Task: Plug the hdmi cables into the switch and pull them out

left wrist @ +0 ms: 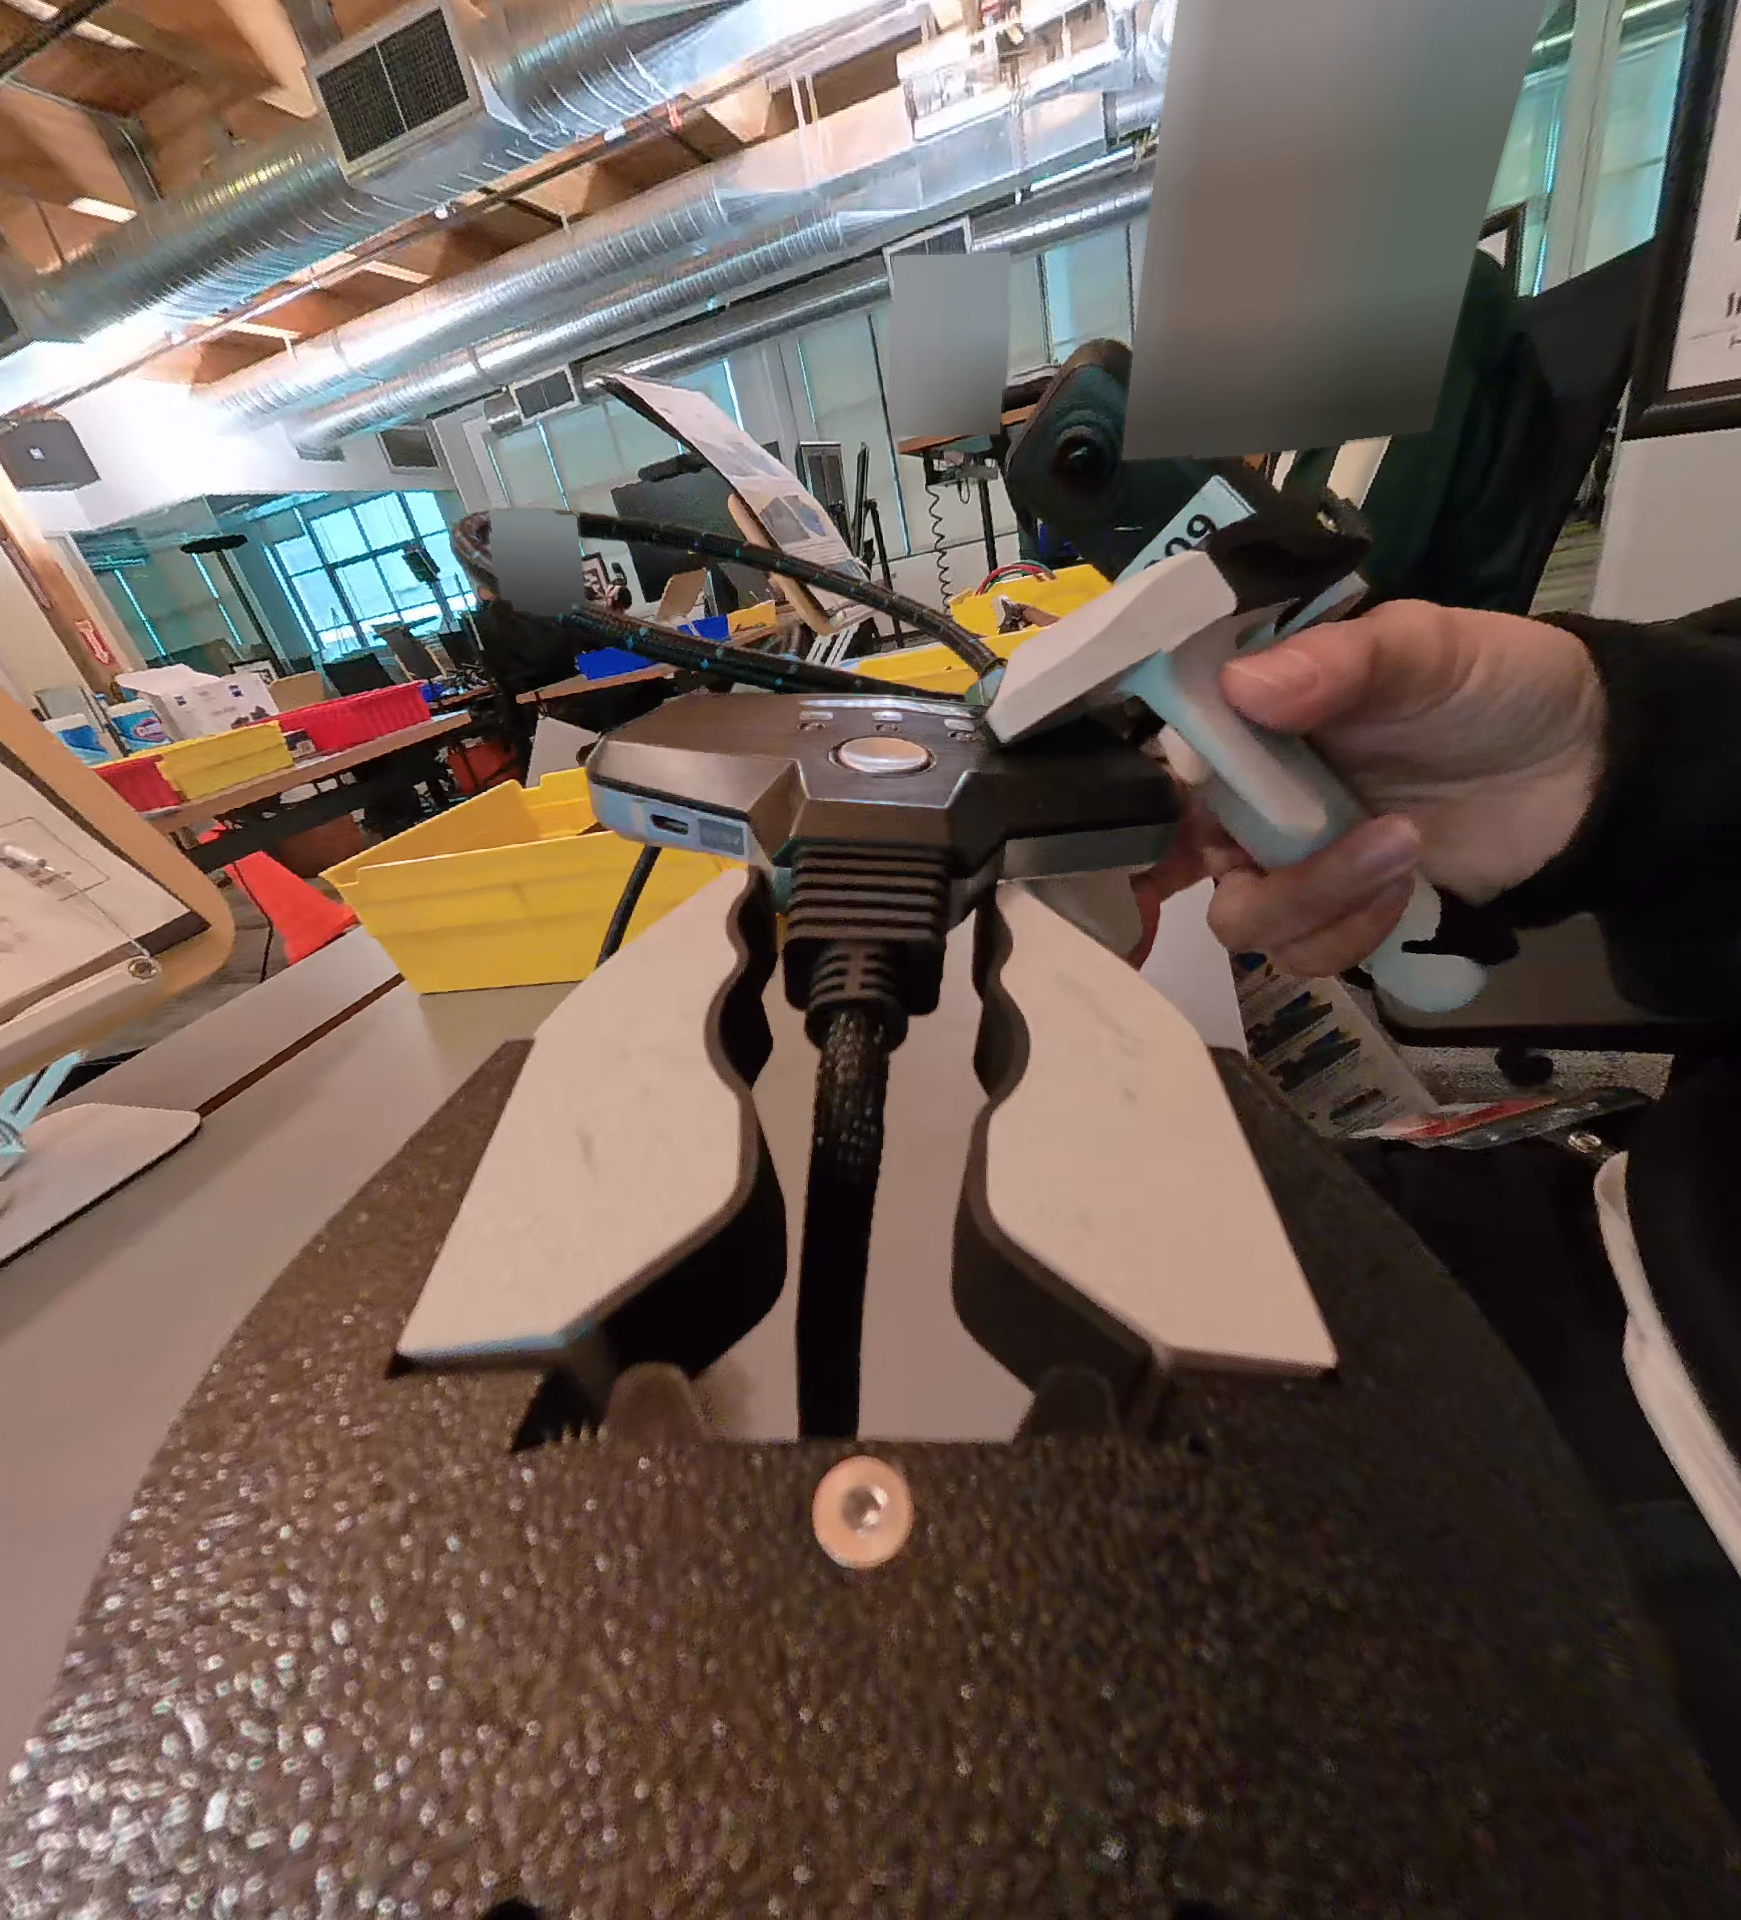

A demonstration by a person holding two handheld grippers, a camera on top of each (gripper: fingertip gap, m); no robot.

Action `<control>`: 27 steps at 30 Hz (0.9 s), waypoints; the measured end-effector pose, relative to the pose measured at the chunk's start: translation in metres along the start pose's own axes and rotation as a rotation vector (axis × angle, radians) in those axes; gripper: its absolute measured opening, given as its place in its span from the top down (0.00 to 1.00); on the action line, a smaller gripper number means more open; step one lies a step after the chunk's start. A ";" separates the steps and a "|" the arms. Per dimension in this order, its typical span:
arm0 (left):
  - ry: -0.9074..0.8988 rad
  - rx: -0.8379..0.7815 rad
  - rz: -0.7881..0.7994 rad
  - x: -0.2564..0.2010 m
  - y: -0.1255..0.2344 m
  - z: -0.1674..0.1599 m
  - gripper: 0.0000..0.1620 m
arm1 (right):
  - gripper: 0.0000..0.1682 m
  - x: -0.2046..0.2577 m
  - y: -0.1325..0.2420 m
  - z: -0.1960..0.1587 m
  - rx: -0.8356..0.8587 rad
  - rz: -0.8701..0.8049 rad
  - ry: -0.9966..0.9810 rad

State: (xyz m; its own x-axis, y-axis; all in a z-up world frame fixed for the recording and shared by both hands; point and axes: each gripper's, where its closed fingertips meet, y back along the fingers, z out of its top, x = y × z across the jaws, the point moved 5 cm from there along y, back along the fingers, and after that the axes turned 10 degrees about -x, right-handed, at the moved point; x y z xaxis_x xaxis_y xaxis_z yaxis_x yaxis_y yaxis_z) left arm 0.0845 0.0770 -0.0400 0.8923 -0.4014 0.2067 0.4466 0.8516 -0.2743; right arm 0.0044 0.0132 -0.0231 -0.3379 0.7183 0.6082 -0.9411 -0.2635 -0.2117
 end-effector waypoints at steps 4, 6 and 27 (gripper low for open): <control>0.001 -0.012 -0.001 0.000 0.000 0.001 0.78 | 0.81 0.000 0.000 0.001 -0.010 0.009 0.010; -0.022 -0.008 0.005 0.000 -0.001 0.000 0.78 | 0.82 0.000 0.001 0.002 0.003 0.000 0.021; -0.042 -0.033 -0.001 0.002 0.006 0.003 0.87 | 0.83 -0.006 0.012 0.014 -0.002 -0.048 0.094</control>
State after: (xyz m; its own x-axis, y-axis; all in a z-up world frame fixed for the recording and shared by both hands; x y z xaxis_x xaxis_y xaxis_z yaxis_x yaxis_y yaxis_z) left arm 0.0887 0.0826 -0.0380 0.8888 -0.3866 0.2461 0.4497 0.8394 -0.3053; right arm -0.0048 -0.0032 -0.0182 -0.2920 0.7873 0.5430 -0.9561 -0.2263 -0.1861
